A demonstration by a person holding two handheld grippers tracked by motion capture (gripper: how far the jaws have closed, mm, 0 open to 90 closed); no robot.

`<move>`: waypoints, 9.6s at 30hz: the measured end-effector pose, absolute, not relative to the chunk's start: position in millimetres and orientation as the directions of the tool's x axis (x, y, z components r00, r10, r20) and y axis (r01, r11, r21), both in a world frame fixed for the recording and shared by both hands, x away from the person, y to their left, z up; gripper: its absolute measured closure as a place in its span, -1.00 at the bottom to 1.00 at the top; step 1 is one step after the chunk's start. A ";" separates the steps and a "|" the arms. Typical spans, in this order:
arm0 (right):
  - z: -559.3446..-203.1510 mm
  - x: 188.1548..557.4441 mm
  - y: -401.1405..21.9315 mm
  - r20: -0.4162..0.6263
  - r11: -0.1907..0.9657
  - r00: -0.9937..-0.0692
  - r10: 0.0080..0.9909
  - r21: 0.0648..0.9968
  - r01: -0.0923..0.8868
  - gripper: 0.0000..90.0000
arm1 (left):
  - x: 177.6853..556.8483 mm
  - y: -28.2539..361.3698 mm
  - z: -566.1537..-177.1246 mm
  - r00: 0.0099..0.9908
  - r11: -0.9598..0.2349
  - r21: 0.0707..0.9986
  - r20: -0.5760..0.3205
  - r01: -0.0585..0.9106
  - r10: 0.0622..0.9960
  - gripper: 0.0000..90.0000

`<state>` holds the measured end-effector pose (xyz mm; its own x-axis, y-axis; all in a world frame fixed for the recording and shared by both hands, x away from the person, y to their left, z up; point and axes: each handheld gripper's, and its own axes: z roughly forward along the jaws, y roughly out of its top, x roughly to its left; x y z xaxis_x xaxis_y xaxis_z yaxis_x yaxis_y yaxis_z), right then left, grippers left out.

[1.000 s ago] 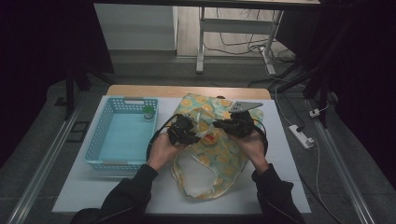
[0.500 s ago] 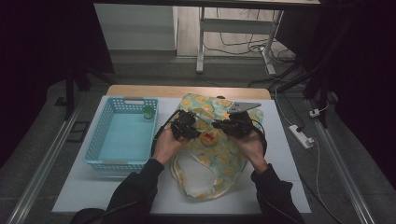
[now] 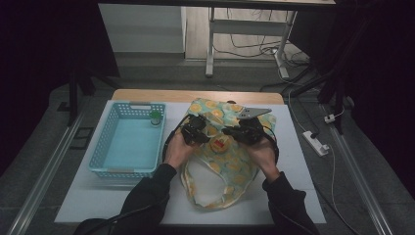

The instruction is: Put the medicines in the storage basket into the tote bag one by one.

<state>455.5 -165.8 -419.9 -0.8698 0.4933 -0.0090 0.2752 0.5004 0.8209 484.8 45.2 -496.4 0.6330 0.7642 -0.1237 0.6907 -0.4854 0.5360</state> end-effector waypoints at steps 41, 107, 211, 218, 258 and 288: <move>-415.0 455.8 -171.4 0.012 0.474 -0.872 0.489 0.835 0.278 1.00 | 427.0 84.0 -459.7 0.703 -0.436 0.647 -0.225 0.626 0.675 -0.66; -417.1 457.8 -172.7 0.025 0.476 -0.871 0.491 0.829 0.292 1.00 | 490.9 245.9 -470.8 0.393 -0.237 0.630 -0.118 0.740 0.912 -1.00; -417.5 456.2 -169.4 0.018 0.481 -0.874 0.485 0.830 0.284 1.00 | 387.4 192.2 -416.4 0.657 -0.387 0.714 -0.134 0.583 0.742 0.16; -417.1 456.0 -169.7 0.018 0.479 -0.874 0.485 0.831 0.282 1.00 | 383.4 159.1 -422.6 0.713 -0.444 0.708 -0.121 0.550 0.690 0.16; -415.5 456.6 -172.0 0.017 0.474 -0.871 0.490 0.834 0.283 1.00 | 437.1 31.4 -446.3 0.811 -0.577 0.677 -0.051 0.457 0.583 0.16; -417.5 458.2 -172.3 0.017 0.475 -0.867 0.499 0.831 0.290 1.00 | 472.9 12.9 -475.3 0.774 -0.545 0.678 -0.056 0.493 0.631 0.15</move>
